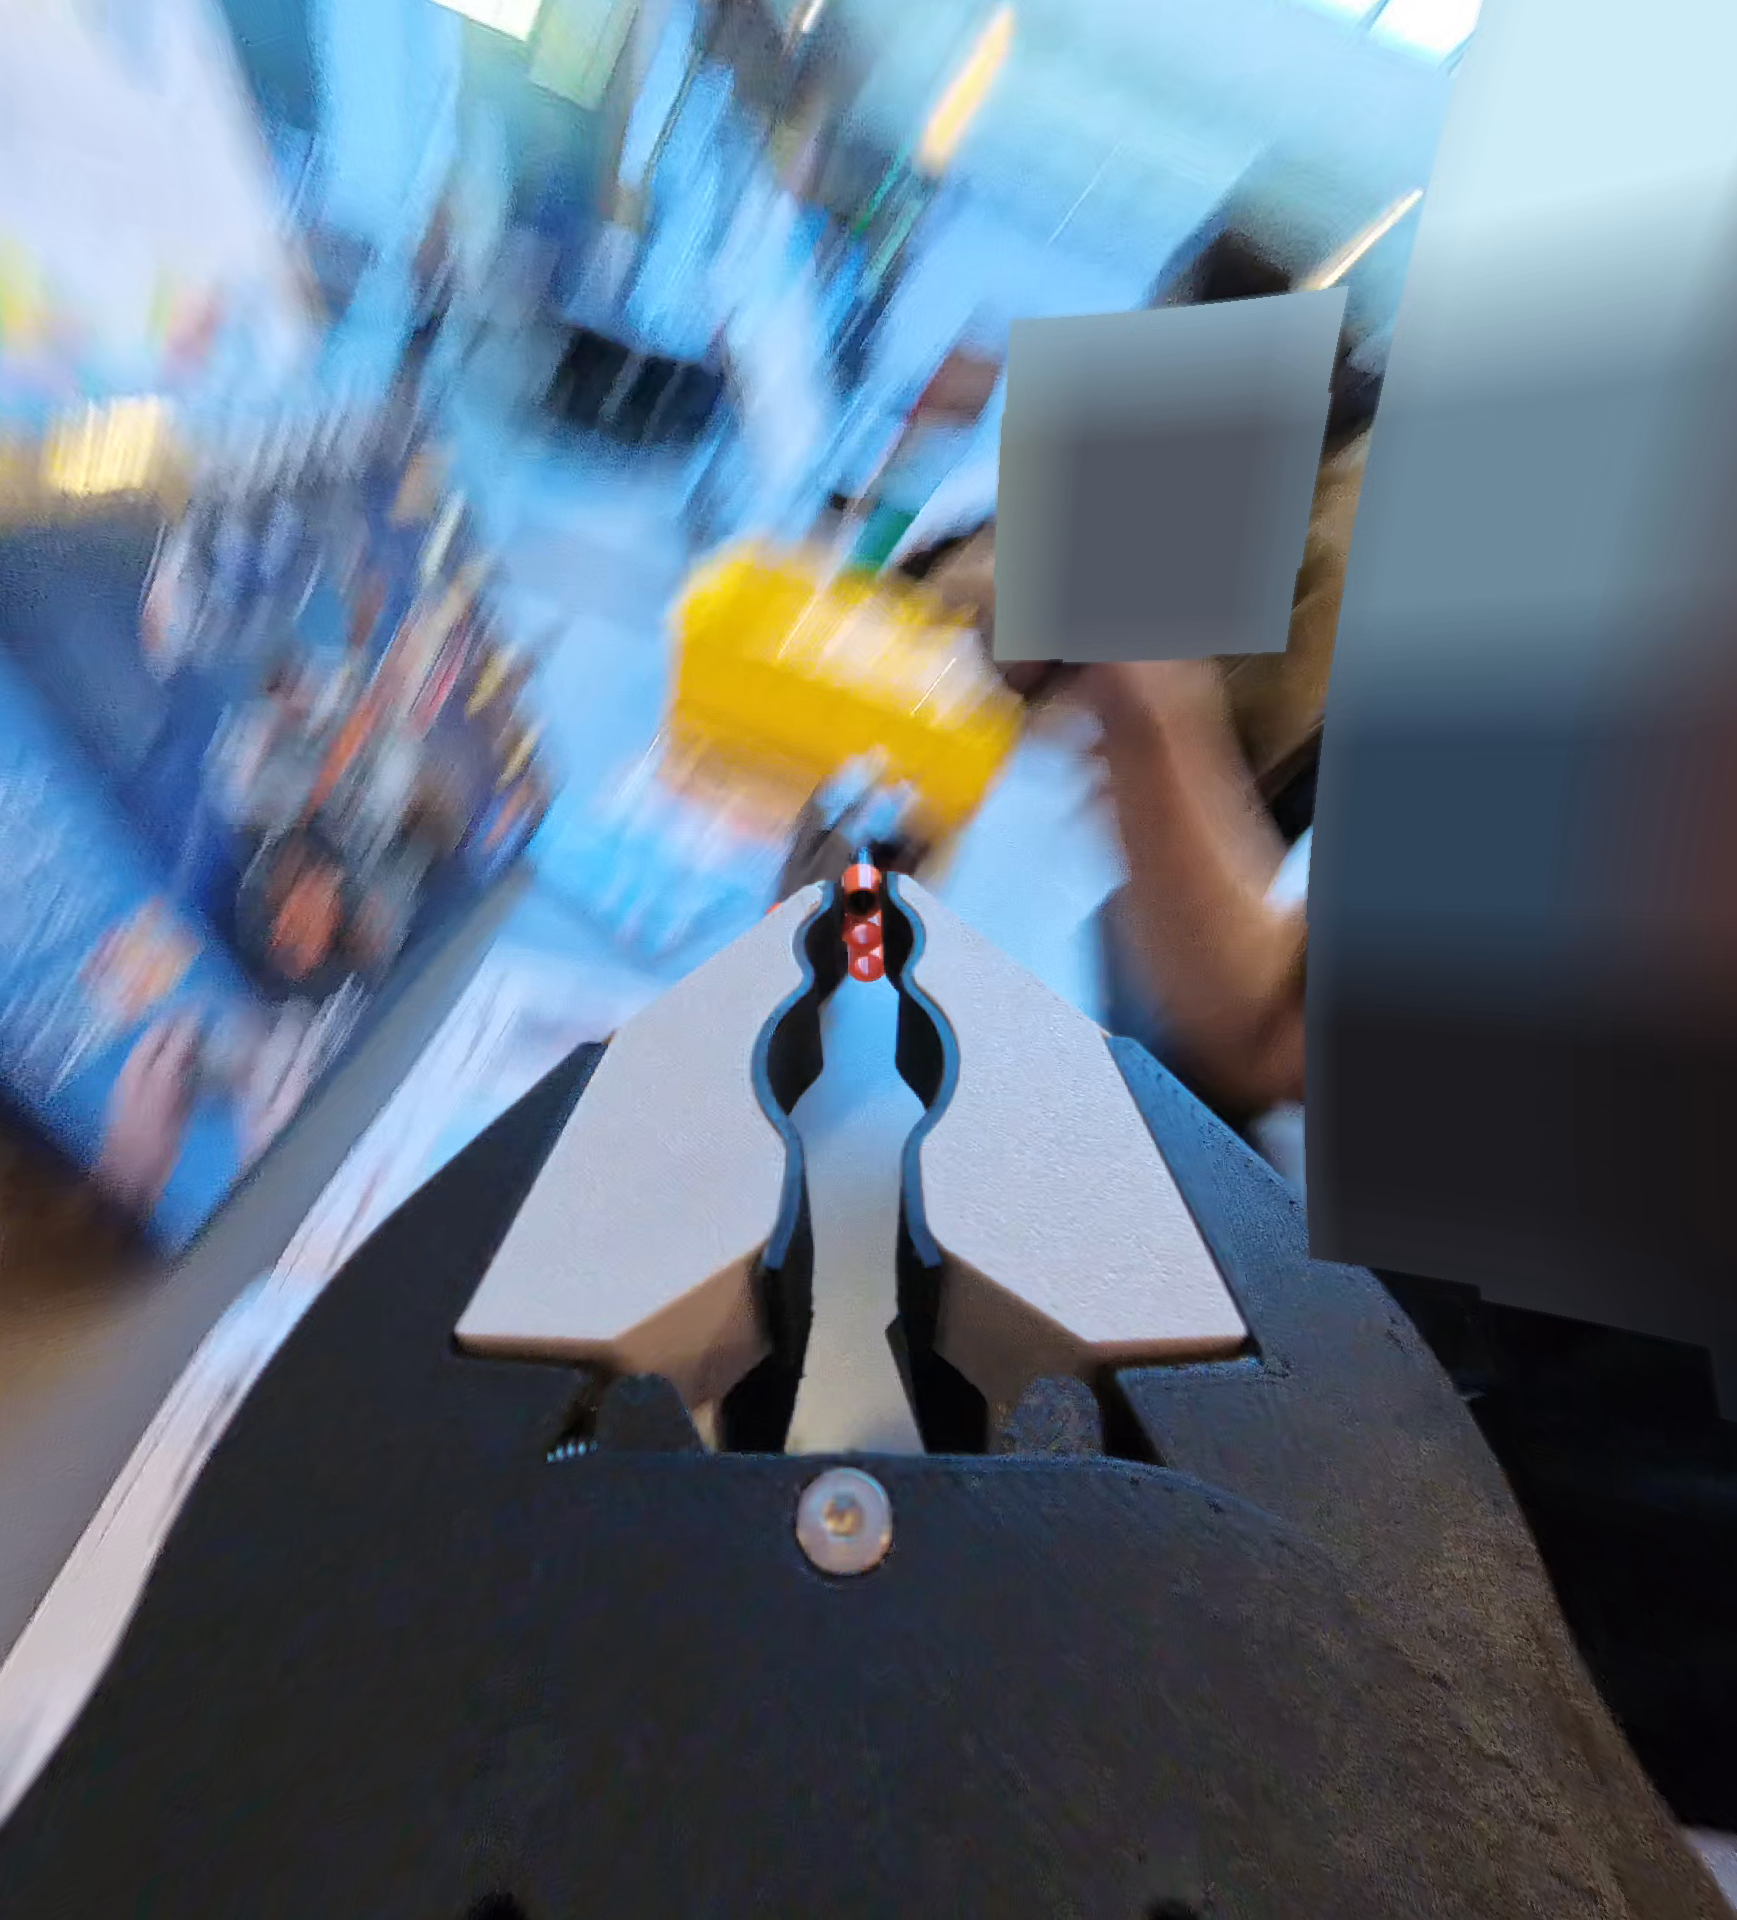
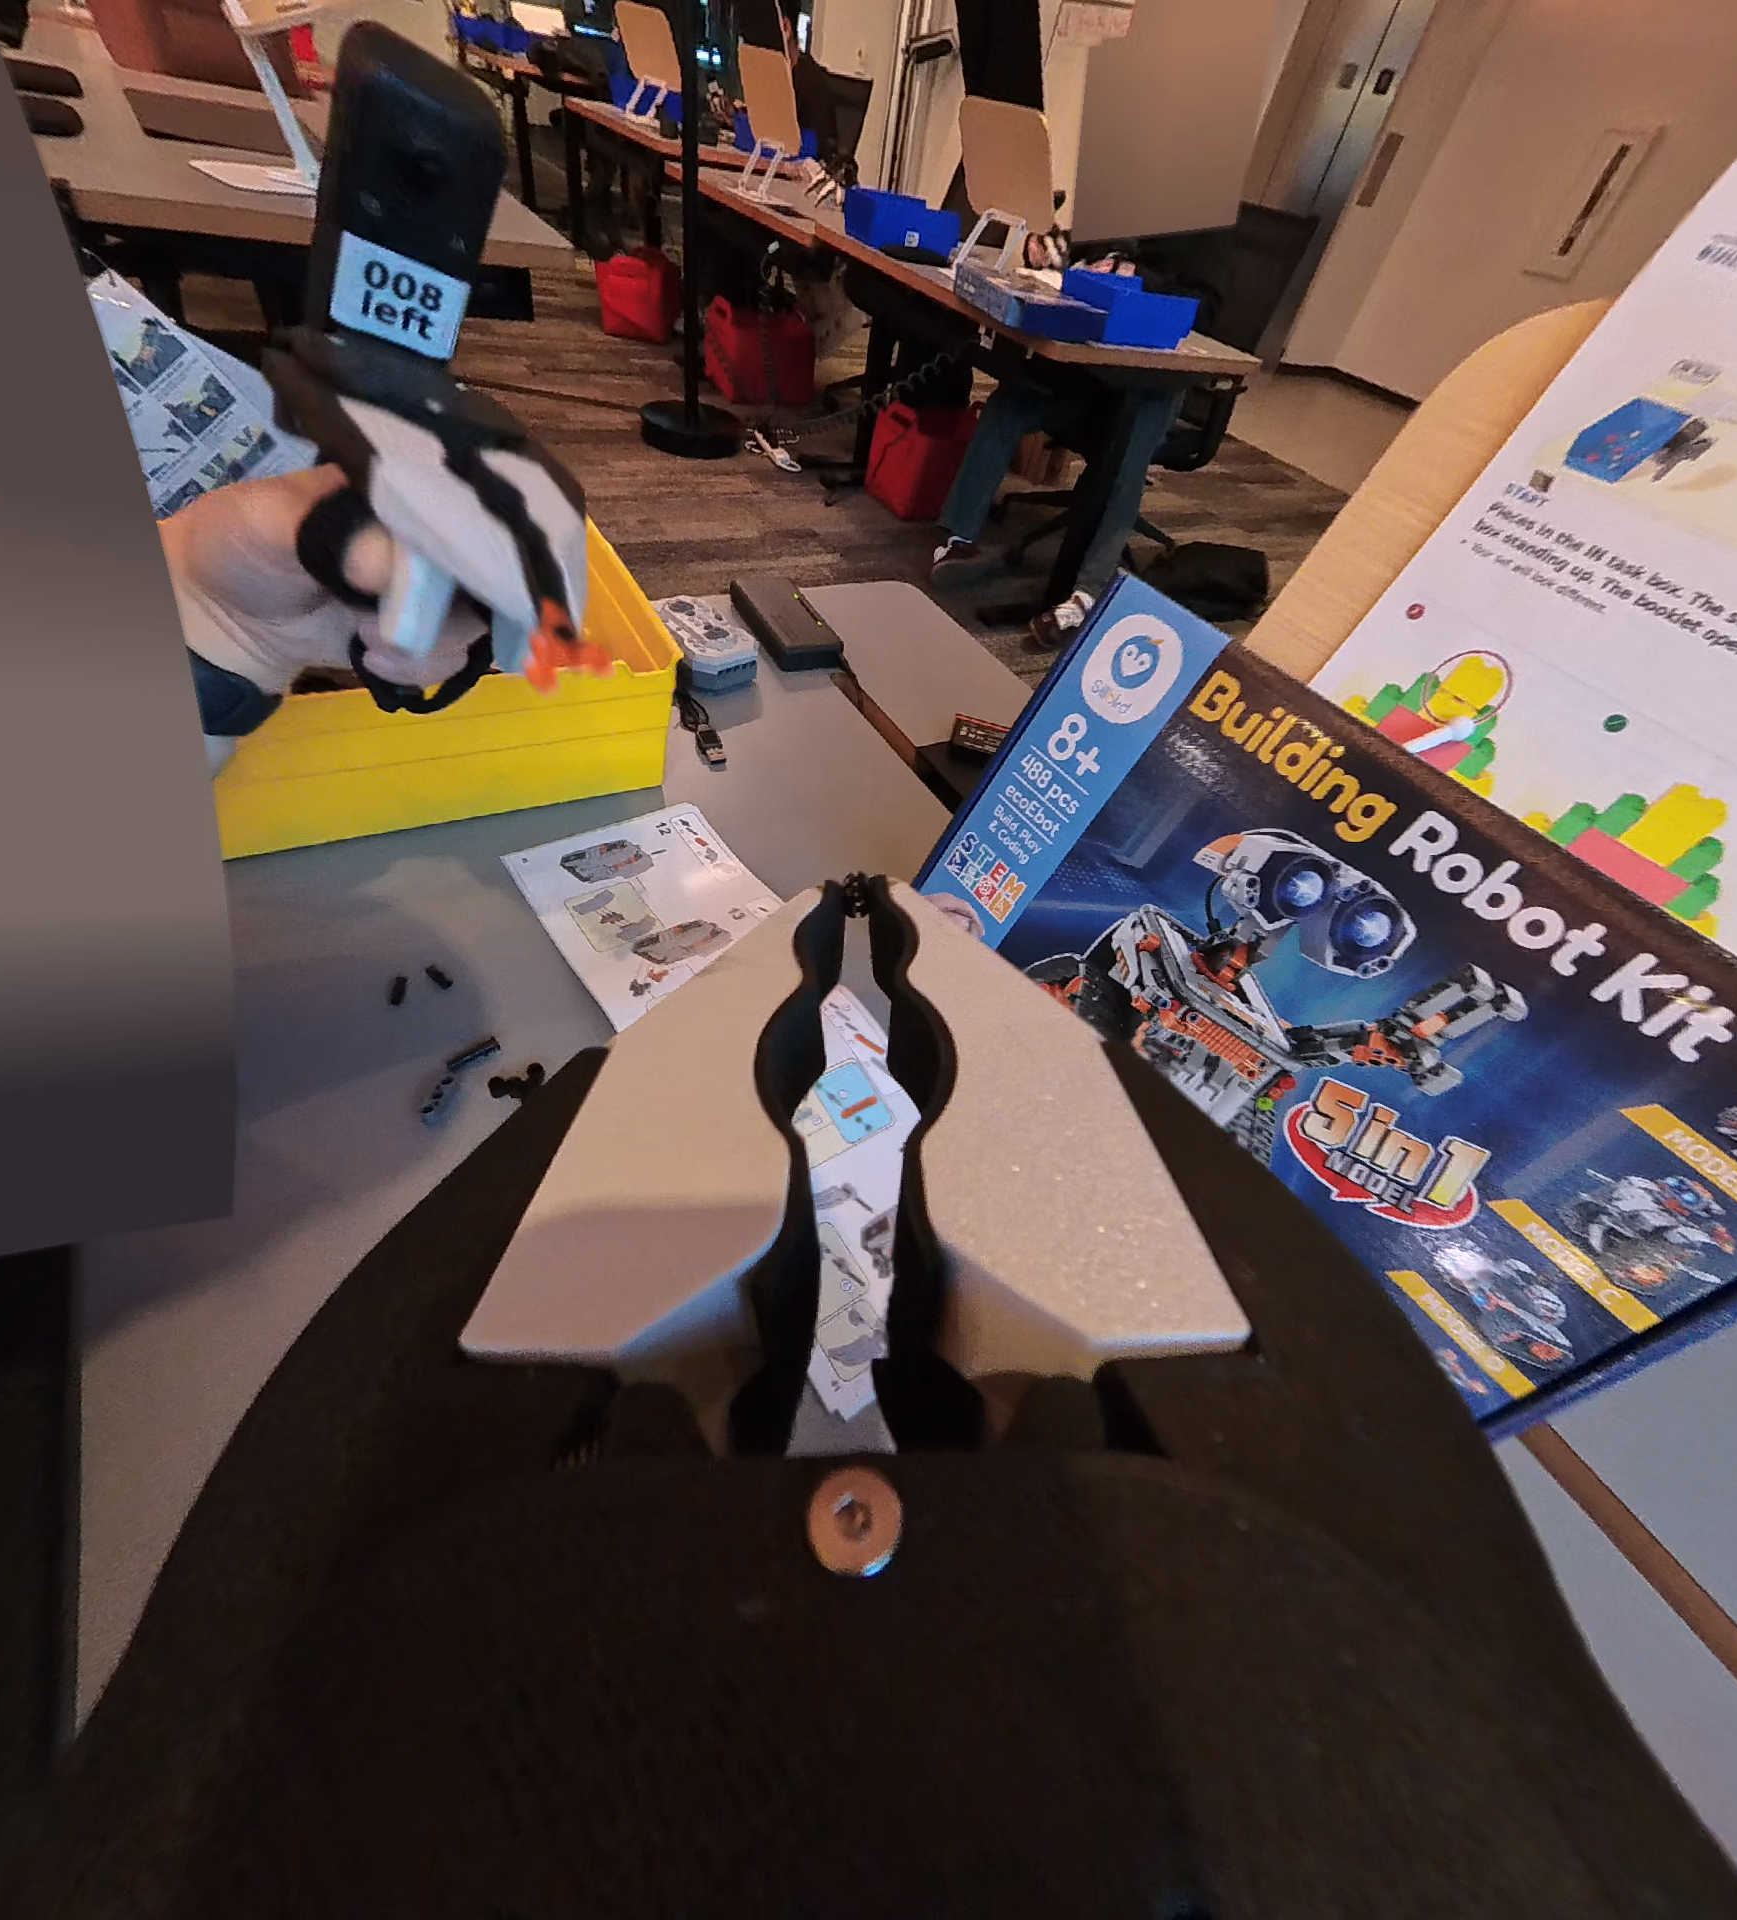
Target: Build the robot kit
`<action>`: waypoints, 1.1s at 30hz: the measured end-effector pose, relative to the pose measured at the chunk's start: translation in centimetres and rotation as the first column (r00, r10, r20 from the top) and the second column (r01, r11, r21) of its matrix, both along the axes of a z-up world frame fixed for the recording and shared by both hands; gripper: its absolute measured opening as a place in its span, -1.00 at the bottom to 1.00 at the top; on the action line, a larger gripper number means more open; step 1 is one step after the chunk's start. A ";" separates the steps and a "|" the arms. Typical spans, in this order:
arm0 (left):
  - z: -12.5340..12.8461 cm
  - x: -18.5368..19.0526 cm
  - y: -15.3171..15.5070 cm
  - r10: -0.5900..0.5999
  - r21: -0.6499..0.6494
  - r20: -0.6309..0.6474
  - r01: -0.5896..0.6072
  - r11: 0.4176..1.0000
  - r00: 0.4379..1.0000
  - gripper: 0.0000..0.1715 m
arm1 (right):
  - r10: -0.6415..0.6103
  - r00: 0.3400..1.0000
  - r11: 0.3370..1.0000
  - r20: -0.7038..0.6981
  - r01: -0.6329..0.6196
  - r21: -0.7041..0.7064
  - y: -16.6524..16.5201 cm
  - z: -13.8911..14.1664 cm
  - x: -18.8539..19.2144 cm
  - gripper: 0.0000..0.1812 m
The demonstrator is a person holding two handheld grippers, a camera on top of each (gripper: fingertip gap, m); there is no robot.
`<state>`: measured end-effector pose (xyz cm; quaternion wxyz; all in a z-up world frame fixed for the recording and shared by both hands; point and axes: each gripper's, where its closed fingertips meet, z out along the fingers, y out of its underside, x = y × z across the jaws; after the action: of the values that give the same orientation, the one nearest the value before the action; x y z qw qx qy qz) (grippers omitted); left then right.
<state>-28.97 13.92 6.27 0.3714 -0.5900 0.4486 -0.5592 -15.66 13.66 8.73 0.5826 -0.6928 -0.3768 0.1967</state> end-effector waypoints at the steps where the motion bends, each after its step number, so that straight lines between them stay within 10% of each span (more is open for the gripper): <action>1: -2.0 0.7 0.4 0.048 0.012 -0.146 -0.047 0.999 0.988 -0.96 | -0.011 1.000 1.000 -0.002 0.011 0.008 -0.1 0.3 0.4 -0.97; 4: -7.7 3.2 0.1 0.088 0.080 -0.495 -0.056 0.995 0.865 -0.96 | -0.032 0.999 0.999 -0.013 0.033 0.032 -0.6 1.3 1.4 -0.97; 11: -17.2 7.2 -3.2 0.008 0.093 -0.851 0.137 0.986 0.525 -0.96 | -0.049 0.999 0.996 -0.014 0.050 0.079 -1.8 2.7 2.3 -0.97; 33: -21.7 9.8 -5.1 -0.059 0.067 -0.892 0.261 0.963 0.448 -0.96 | -0.064 0.998 0.996 -0.007 0.065 0.061 -1.2 2.0 3.2 -0.97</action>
<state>-19.15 8.85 -15.44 0.0866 -0.7090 0.6816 -0.1591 -12.50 12.49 10.76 0.6107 -0.6858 -0.3586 0.1679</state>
